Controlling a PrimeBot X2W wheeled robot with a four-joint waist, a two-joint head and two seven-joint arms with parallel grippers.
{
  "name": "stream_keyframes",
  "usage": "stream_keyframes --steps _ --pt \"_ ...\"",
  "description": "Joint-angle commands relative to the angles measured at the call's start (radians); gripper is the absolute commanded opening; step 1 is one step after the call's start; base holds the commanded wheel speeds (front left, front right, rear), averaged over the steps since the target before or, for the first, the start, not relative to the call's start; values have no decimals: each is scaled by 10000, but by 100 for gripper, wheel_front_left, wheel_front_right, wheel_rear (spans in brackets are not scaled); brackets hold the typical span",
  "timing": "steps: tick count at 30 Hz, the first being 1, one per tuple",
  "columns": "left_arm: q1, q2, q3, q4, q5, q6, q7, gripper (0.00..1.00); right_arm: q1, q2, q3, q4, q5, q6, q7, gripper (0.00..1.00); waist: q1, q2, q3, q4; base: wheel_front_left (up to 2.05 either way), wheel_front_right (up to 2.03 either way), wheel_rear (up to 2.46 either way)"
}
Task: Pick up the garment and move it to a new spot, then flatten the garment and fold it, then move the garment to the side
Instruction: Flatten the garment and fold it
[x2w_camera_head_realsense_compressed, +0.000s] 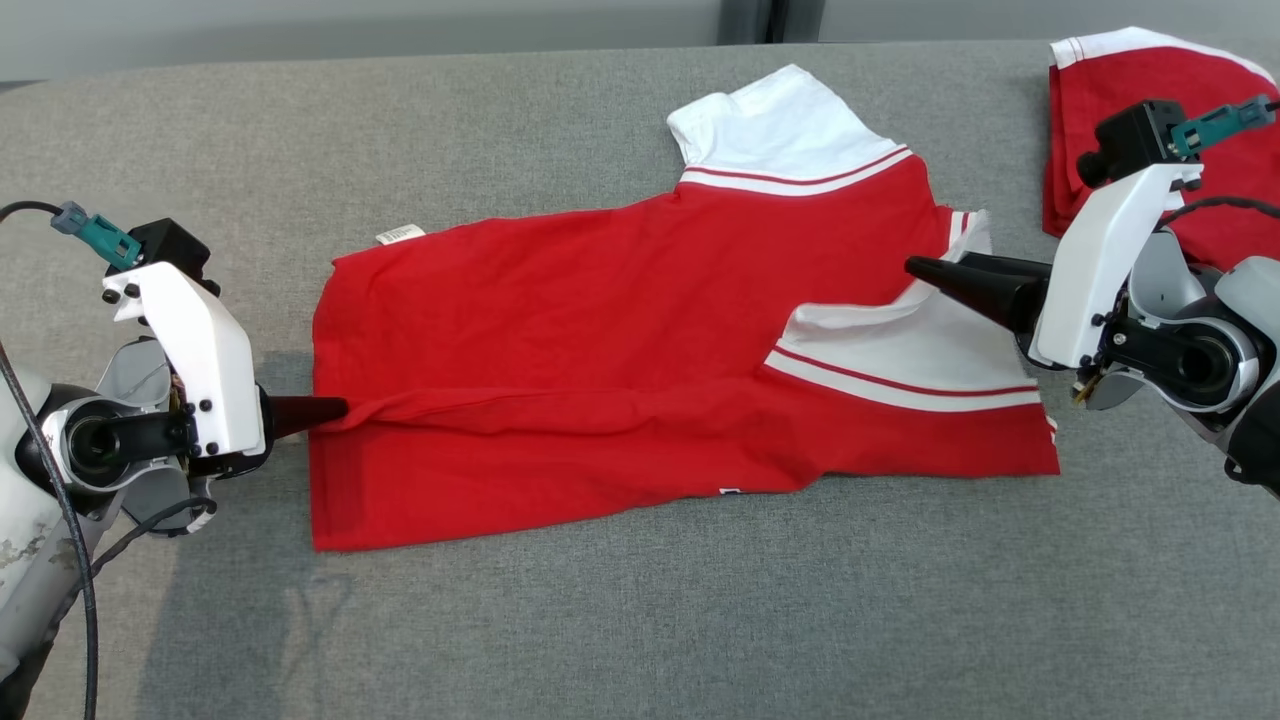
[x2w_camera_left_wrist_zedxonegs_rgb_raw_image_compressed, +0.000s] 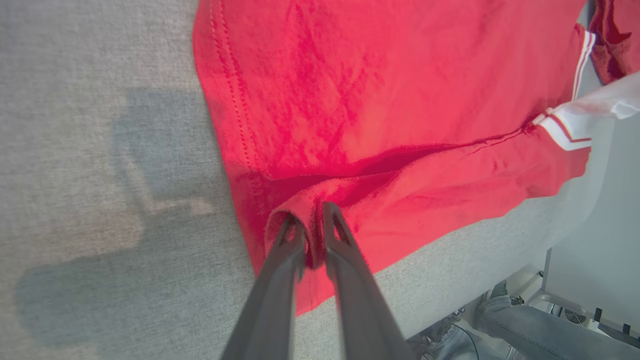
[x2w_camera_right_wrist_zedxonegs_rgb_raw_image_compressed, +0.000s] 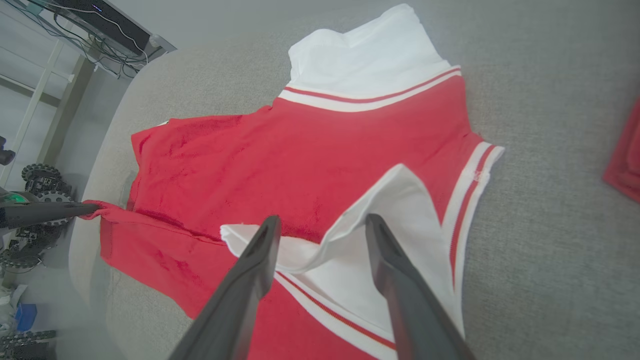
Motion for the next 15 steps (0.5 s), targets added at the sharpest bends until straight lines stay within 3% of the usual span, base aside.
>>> stream_keyframes --steps 1,9,15 --pt "-165 16 12 65 -10 -53 10 100 88 28 -31 -19 -34 24 -90 100 0 0 -46 5 0 0 0" --pt "-90 71 142 180 226 -362 -586 100 471 4 -458 -362 -194 24 -1426 100 0 0 -502 77 0 0 0" --pt "384 298 388 -176 776 -868 -2108 100 1049 -448 -605 -964 -677 24 -2768 100 0 0 -955 103 0 0 0"
